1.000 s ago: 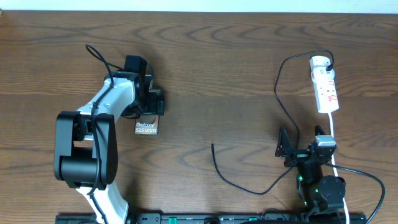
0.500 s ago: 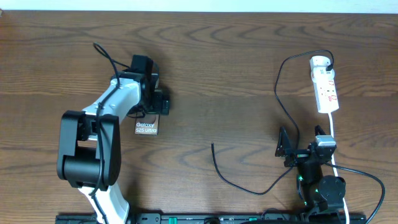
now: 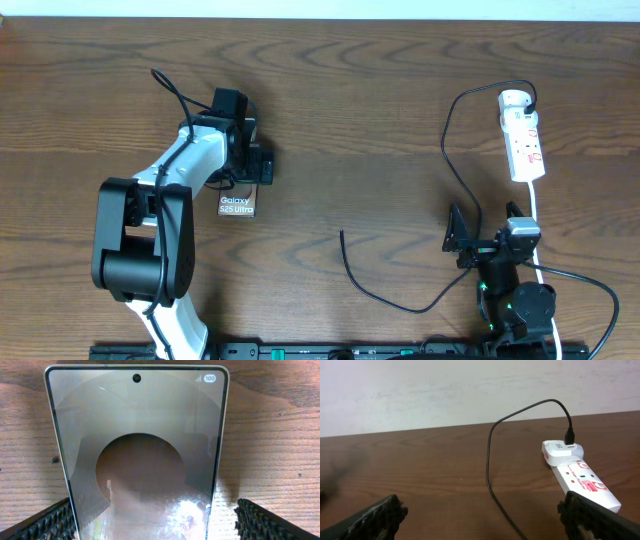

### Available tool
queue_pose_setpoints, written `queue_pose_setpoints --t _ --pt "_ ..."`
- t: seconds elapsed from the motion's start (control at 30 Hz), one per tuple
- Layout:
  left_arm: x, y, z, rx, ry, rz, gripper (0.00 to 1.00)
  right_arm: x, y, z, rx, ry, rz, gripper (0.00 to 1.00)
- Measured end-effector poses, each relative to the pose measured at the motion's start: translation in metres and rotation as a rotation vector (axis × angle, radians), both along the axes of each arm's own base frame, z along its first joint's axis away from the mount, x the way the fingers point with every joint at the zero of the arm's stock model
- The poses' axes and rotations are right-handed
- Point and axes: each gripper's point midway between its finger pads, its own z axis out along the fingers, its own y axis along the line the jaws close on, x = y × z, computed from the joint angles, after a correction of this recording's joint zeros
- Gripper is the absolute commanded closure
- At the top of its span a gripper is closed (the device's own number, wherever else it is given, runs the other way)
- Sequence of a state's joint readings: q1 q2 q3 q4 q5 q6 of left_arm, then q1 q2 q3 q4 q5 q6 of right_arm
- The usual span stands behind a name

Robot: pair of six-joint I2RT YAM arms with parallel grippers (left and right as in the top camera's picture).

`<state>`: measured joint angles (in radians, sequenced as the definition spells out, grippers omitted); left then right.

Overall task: Plug charger to phone and switch on socket
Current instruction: 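Lower the left gripper and grasp the phone box's near end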

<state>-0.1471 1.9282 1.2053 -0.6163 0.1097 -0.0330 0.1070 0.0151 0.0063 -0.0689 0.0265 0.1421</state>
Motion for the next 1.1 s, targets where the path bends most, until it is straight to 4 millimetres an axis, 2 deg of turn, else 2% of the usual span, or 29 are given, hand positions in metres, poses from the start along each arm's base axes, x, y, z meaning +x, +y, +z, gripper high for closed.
queue_pose_setpoints --t 0.73,1.1 --pt "0.0032 0.0016 0.0 0.011 -0.015 -0.005 0.02 0.0 0.0 0.0 0.0 0.0 0.0 0.01" --pt "-0.0028 0.0083 -0.0019 0.048 0.006 -0.005 0.02 0.0 0.0 0.0 0.0 0.0 0.0 0.01"
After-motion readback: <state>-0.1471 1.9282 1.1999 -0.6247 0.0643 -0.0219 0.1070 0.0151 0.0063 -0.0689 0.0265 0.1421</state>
